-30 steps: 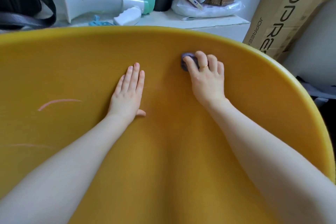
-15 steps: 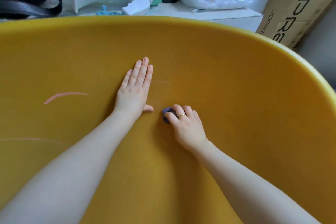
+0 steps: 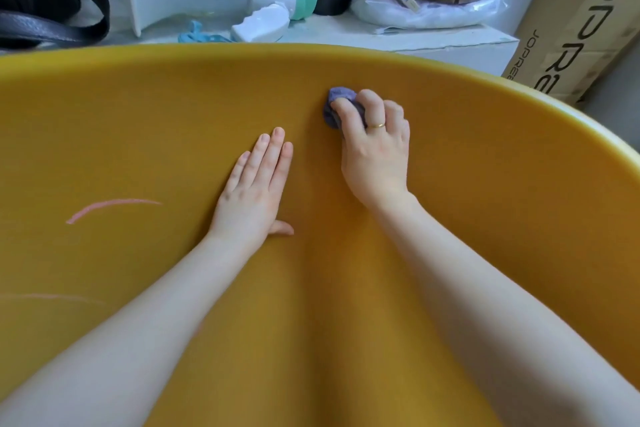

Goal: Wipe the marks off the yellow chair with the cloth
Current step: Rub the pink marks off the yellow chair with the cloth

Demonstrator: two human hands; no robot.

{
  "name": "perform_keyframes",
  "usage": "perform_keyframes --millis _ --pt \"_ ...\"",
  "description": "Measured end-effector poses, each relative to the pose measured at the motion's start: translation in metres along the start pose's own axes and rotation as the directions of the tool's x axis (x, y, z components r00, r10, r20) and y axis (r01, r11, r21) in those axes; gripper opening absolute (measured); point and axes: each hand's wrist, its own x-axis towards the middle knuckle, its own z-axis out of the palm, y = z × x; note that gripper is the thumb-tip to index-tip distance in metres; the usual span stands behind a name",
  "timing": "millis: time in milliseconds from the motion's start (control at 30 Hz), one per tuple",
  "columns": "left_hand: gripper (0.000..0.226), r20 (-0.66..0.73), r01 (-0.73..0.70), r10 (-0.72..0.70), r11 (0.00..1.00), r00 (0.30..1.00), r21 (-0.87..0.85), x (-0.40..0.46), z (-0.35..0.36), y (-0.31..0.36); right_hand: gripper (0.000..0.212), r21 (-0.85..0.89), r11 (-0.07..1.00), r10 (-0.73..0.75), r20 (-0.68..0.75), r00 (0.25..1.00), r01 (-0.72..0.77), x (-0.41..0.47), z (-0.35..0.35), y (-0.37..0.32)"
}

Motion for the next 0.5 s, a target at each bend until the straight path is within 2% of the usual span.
perform_keyframes --millis 100,200,267,367,433,500 --pt "0.143 0.027 -0.006 0.006 1.0 1.0 -0.001 0.001 0.001 -0.002 0.033 0.064 0.996 -0.075 0.16 0.984 0.065 -0.058 -0.001 -0.013" --pt "0.138 0.081 0.018 -0.017 1.0 0.997 -0.005 -0.002 -0.007 0.0 0.035 0.12 0.985 -0.16 0.319 0.934 0.127 -0.116 -0.017 -0.03" --pt "0.127 0.095 0.002 0.001 0.999 0.995 -0.035 -0.005 -0.013 0.001 0.038 0.136 0.979 -0.191 0.378 0.906 0.15 -0.131 -0.025 -0.033" --pt "0.109 0.036 -0.004 0.007 0.996 0.999 -0.09 -0.011 -0.029 -0.006 0.037 0.112 0.967 -0.255 0.391 0.884 0.229 -0.106 -0.027 -0.025" --pt "0.114 0.055 0.041 -0.037 0.996 0.998 -0.073 -0.014 -0.039 -0.017 0.032 0.049 0.98 -0.2 0.33 0.922 0.195 -0.074 -0.023 -0.019" --pt "0.124 0.133 0.108 -0.106 0.994 0.985 -0.009 -0.015 -0.044 -0.029 0.032 -0.008 0.991 -0.126 0.21 0.969 0.131 -0.034 -0.016 -0.016"
